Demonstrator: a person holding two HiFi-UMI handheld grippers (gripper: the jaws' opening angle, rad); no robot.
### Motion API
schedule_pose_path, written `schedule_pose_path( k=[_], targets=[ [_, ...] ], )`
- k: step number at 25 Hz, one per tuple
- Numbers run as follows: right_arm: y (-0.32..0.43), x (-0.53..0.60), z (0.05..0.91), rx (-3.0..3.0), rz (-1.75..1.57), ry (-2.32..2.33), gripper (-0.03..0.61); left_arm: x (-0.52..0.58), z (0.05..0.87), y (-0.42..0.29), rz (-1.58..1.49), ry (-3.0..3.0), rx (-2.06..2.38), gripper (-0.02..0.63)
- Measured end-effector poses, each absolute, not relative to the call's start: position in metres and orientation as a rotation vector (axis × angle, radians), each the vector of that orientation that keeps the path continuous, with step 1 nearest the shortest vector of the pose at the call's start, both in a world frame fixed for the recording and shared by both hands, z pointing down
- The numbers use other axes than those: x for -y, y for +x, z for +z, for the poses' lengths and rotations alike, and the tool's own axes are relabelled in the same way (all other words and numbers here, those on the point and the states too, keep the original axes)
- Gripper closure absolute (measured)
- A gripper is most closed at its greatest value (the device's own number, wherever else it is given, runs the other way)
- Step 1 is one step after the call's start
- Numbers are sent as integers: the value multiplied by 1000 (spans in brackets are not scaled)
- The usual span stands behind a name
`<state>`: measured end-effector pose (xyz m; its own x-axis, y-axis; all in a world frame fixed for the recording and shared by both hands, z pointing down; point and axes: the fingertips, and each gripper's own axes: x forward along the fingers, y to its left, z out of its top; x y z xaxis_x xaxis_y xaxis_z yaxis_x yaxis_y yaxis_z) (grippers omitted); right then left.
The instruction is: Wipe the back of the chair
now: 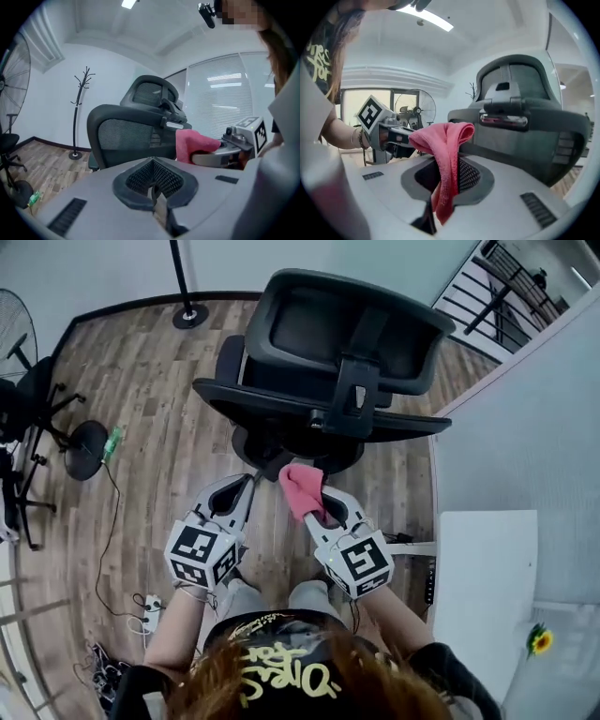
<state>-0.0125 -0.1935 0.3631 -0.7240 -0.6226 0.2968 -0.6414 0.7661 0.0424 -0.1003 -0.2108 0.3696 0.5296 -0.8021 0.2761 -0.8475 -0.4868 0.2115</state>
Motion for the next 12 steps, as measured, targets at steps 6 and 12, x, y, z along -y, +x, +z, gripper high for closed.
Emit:
schedule_pose_path(
  k=[6, 12],
  targets=[
    [11, 193, 294, 2707, -109, 1026, 517, 204, 326, -64, 238, 2578, 1324, 620],
    [38, 215, 230, 2673, -315, 1105, 517, 206, 289, -43, 200, 2651, 1304, 620]
  ],
)
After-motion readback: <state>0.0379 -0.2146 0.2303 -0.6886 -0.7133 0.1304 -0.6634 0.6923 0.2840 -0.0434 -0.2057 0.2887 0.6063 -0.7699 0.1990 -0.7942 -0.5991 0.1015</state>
